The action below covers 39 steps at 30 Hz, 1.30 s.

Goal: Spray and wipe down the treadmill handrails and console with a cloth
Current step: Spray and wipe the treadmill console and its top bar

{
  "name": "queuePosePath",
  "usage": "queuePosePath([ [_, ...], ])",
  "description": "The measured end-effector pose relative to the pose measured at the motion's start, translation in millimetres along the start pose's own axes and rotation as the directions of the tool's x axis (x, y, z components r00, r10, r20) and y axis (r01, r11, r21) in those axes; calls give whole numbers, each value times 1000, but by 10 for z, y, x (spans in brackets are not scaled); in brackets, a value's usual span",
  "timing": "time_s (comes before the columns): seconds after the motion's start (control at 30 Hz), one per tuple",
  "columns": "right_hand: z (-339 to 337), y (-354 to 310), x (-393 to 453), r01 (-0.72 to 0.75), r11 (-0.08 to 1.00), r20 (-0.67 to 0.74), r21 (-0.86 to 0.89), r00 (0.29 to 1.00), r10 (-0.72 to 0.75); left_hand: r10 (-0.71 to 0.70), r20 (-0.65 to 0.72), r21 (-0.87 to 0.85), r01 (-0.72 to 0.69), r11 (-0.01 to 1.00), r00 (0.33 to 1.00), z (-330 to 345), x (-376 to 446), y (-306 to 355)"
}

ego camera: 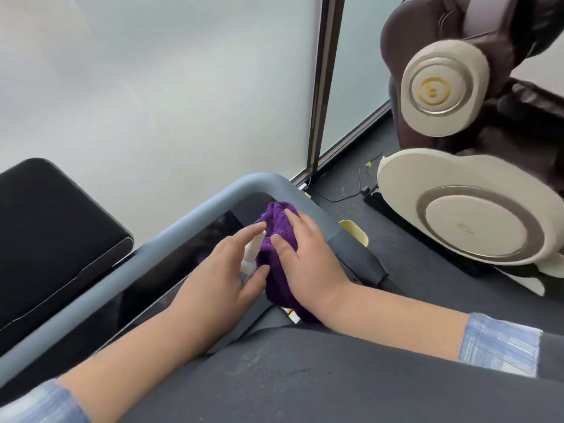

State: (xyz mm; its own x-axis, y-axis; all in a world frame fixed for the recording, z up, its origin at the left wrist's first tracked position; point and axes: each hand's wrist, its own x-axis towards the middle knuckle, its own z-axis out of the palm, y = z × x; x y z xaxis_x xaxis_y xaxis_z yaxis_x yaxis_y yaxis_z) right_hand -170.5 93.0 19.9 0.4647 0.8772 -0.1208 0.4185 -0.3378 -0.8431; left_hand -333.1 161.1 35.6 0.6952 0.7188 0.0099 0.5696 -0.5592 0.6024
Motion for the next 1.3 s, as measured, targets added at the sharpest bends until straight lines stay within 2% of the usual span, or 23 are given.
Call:
queuePosePath([
  [0.1,-222,124,-81,-73,997,-144,-13,987,70,68,71,-12,-67,998,995,31,186,32],
  [0.2,-353,289,-89,-204,978,-307,-38,934,183,137,142,1,-138,990,980,89,367,69],
  [0.3,-439,456,34,-387,902,-281,-190,902,328,169,190,3,-173,985,967,151,508,87],
  [0.4,-521,586,119,-459,830,-200,-316,888,415,168,231,-16,-169,985,958,194,551,75],
  [0.5,-583,660,133,-413,785,-204,-461,911,359,184,235,-10,-187,982,954,201,566,58],
  [0.6,-587,692,72,-298,738,-142,-605,953,268,173,238,-21,-173,985,956,193,582,63],
  [0.7,-537,724,-84,-113,741,-81,-662,994,79,160,227,-36,-156,987,961,179,566,79],
  [0.77,-527,750,-126,-25,743,-33,-669,999,4,154,207,-45,-148,988,966,174,545,64],
  [0.83,-551,789,-111,-14,734,-11,-679,1000,9,141,186,-43,-135,990,972,182,509,27],
  [1.03,-615,907,-156,-52,712,71,-700,987,142,72,144,-41,-67,997,987,192,358,-18],
  [1.2,-449,825,183,31,653,91,-756,994,57,-19,105,-61,25,998,994,191,200,-94],
  [1.3,-255,630,607,80,654,107,-752,994,1,-75,66,-61,79,995,995,159,75,-126],
])
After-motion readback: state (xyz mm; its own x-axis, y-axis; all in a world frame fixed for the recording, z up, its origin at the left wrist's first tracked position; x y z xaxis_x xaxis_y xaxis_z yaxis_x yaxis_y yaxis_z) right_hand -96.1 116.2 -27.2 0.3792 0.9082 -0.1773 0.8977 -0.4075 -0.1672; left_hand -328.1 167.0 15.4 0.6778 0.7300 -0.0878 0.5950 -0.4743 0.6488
